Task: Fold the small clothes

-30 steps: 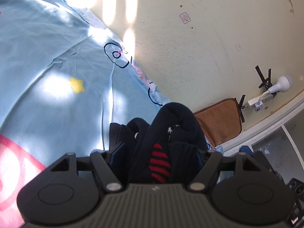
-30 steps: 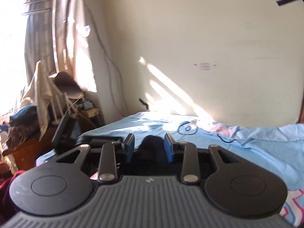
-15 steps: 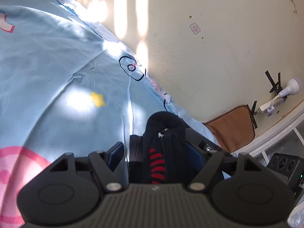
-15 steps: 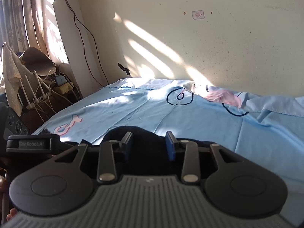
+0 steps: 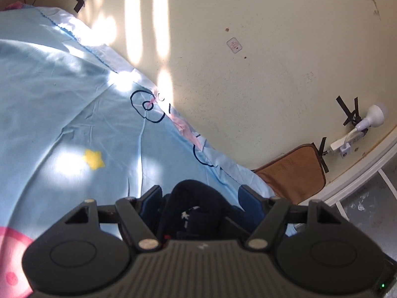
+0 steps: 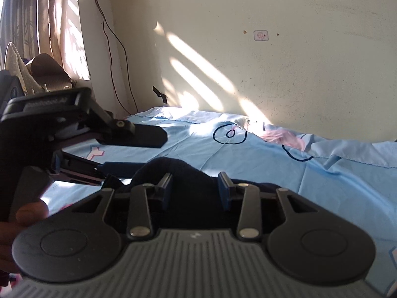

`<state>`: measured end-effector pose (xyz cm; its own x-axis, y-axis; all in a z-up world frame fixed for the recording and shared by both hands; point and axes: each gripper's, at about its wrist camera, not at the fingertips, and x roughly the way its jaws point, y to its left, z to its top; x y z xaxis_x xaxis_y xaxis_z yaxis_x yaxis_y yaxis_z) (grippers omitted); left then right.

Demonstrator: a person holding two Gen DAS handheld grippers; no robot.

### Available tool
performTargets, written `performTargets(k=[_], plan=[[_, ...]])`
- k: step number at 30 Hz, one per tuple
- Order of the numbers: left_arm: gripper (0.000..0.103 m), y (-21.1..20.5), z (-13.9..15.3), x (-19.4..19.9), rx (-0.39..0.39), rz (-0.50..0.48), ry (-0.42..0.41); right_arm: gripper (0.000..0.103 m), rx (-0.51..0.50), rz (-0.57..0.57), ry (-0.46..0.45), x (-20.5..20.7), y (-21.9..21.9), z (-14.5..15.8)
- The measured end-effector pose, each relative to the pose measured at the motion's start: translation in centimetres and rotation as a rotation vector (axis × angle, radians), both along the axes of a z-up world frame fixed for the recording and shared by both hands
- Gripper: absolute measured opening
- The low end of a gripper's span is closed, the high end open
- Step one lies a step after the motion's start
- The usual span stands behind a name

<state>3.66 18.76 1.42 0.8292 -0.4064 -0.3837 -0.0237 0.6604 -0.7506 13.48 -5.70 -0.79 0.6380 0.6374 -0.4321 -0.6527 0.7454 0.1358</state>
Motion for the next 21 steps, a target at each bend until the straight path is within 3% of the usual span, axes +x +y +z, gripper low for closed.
performTargets(k=[4, 7, 12, 15, 21], plan=[[0.079, 0.8, -2.5, 0.5, -0.088, -0.001, 0.009, 0.054, -0.073, 0.01, -0.101, -2.7, 0.3, 0.0], [0.084, 1.0, -3.0, 0.5, -0.069, 0.015, 0.006, 0.054, -0.162, 0.013, -0.196, -3.8, 1.8, -0.8], [0.084, 1.5, -3.9, 0.6, -0.04, 0.052, 0.0, 0.058, -0.169, 0.022, -0.187, -2.1, 2.9, -1.7], [0.084, 1.3, -3.8, 0.5, 0.021, 0.074, -0.021, 0.061, -0.162, 0.022, -0.19, -1.1, 3.4, -2.2], [0.088, 1.4, -3.7, 0.1, 0.014, 0.064, -0.052, 0.061, -0.154, 0.013, -0.21, -2.3, 2.9, -1.8]])
